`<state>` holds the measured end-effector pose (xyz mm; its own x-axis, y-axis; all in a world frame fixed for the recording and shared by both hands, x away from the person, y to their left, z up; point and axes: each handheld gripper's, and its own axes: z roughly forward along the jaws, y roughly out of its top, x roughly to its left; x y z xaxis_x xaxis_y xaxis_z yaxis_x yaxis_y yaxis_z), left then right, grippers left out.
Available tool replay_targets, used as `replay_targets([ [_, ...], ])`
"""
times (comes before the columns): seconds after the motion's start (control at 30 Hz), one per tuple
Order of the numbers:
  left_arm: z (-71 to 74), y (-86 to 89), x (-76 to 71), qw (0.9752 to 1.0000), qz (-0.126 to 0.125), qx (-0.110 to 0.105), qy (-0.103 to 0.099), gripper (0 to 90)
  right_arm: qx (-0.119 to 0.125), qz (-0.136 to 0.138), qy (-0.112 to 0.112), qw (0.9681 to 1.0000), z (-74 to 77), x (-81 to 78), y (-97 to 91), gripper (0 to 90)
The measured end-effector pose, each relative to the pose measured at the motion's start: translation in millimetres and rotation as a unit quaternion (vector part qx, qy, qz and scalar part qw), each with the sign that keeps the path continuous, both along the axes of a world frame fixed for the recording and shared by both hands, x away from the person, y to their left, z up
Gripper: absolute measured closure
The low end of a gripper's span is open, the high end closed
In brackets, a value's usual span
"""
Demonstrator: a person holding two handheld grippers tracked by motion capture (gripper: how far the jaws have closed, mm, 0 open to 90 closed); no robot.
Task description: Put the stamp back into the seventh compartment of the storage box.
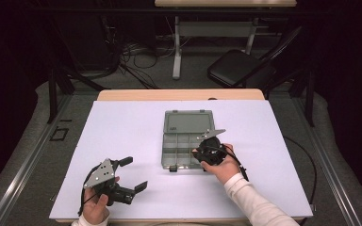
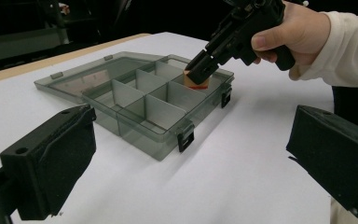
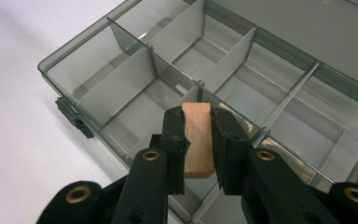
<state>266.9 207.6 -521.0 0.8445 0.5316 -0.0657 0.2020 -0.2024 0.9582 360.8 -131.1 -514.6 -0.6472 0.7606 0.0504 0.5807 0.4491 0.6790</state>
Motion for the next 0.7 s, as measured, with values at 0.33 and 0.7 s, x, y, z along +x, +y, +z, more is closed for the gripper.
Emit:
replay_targets([
  [0.33,0.0,0.1,0.0,1.0000,0.000,0.000,0.000,0.9,-0.008,0.001,0.002,1.0000,-6.7,2.3,3.4,76.3],
  [0.7,0.1,0.1,-0.1,1.0000,-0.001,0.000,-0.001,0.9,-0.013,-0.001,0.011,0.9998,-10.0,3.3,3.7,76.2],
])
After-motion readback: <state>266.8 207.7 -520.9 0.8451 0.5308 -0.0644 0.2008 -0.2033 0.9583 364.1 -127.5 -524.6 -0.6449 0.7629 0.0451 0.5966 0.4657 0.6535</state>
